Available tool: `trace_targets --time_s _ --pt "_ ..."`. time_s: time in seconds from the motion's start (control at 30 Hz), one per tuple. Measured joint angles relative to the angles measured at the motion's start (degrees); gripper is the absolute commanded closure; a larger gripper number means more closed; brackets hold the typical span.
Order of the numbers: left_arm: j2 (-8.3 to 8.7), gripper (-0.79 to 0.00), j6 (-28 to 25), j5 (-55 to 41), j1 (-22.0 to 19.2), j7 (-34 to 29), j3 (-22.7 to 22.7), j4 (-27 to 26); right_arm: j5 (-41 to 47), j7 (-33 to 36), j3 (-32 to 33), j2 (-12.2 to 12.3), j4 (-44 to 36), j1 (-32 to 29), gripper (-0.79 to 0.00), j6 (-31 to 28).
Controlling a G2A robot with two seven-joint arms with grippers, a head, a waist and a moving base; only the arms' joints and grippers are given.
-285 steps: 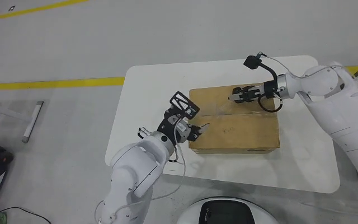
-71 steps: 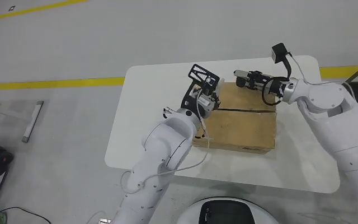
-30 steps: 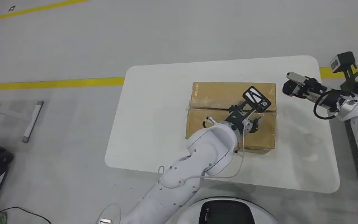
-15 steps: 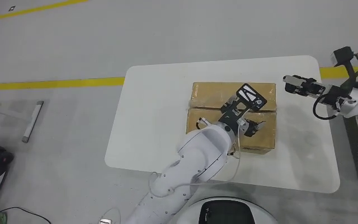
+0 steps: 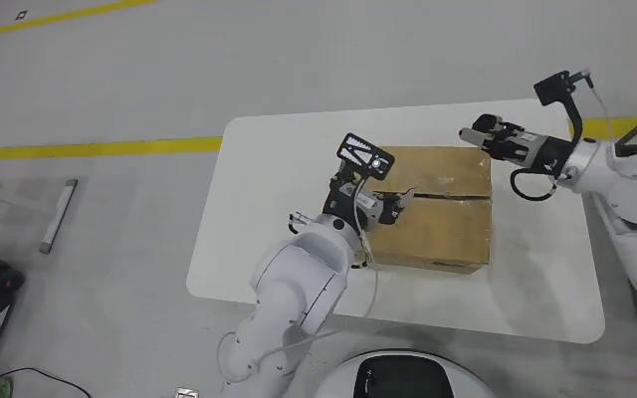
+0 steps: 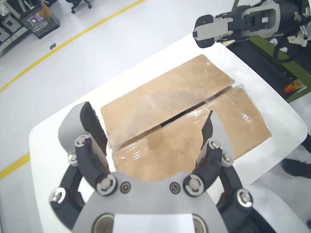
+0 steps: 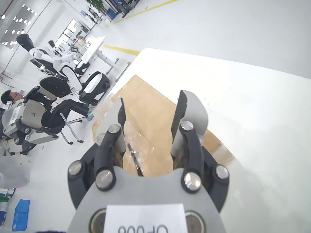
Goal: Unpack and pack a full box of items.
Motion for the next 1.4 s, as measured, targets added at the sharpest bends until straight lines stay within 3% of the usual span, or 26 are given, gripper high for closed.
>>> trace_targets --time_s 0.17,0.4,0.6,1.0,1.23,1.33,1.37,1.4 --pt "0.44 -0.588 0.2 1.0 1.6 0.4 -3.1 -1.3 -2.6 -1.4 -7.9 -1.5 2.5 6.9 0.0 1.5" --pt "0.69 -0.785 0.9 1.3 2.5 1.1 -5.1 -1.0 -6.2 1.4 -20.8 -4.4 10.6 17.8 0.0 -1.6" --pt "0.85 -0.785 0.8 0.8 2.8 1.1 -6.1 -0.5 -5.4 3.8 -26.2 -5.9 15.6 20.5 0.0 -4.2" --pt "0.75 -0.785 0.3 -0.2 0.2 3.0 -5.3 4.9 -4.8 10.5 -24.0 -4.6 14.3 17.3 0.0 -8.6" --pt "0.3 -0.727 1.0 -0.3 -2.5 4.6 -2.9 9.1 -6.4 12.2 -20.5 -3.1 10.6 13.3 0.0 -9.5" --pt "0.07 -0.742 1.6 -0.2 -3.5 5.2 -1.9 10.7 -5.9 11.9 -18.8 -2.6 9.7 11.9 0.0 -9.1" --pt "0.01 -0.751 1.8 -0.2 -3.8 5.4 -1.7 11.0 -5.6 11.5 -18.1 -2.4 9.5 11.6 -0.111 -8.9" --pt "-0.07 -0.76 2.0 -0.3 -4.1 5.5 -1.4 11.3 -5.0 10.8 -17.1 -2.2 9.2 11.2 -0.172 -8.4"
